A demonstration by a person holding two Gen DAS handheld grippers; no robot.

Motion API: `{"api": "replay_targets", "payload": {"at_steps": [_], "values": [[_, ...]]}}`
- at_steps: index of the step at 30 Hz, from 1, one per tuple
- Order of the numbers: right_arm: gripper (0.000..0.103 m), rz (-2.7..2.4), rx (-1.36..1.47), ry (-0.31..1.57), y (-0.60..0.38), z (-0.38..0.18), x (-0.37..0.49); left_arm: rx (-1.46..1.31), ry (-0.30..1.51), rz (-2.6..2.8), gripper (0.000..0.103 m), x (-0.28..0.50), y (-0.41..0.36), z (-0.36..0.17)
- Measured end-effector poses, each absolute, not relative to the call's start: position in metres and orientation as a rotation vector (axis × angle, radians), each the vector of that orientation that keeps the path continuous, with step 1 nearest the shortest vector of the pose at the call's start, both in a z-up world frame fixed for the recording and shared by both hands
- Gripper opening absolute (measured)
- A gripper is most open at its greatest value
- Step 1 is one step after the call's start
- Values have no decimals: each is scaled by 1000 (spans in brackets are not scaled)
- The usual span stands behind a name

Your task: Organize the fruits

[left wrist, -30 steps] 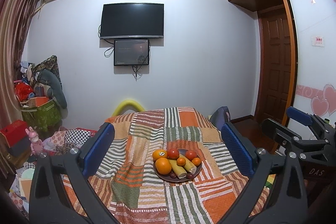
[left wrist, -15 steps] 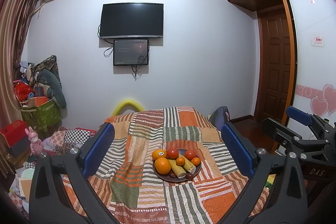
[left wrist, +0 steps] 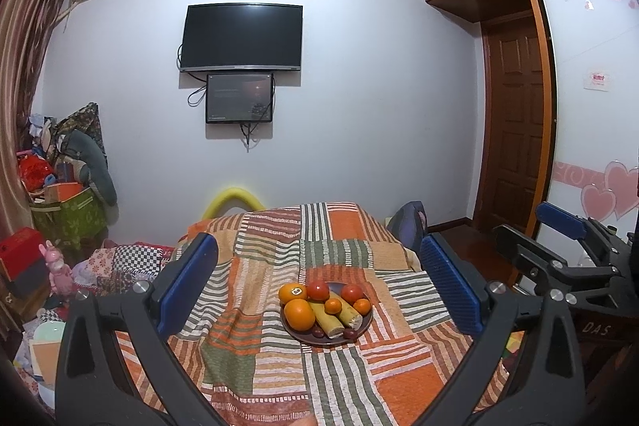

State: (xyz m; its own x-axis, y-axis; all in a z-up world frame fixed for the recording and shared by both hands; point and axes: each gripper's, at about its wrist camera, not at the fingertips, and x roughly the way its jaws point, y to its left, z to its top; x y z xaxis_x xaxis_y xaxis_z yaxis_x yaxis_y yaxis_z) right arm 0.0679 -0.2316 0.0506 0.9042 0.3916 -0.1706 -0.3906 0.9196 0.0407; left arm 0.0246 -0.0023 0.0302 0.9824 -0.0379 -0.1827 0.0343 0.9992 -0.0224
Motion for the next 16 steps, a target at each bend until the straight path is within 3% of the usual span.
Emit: {"api": "replay_targets", "payload": {"at_steps": [16], "values": [[103, 405, 9, 180, -231, 53, 66, -29, 184, -45, 103, 23, -2, 33]]}}
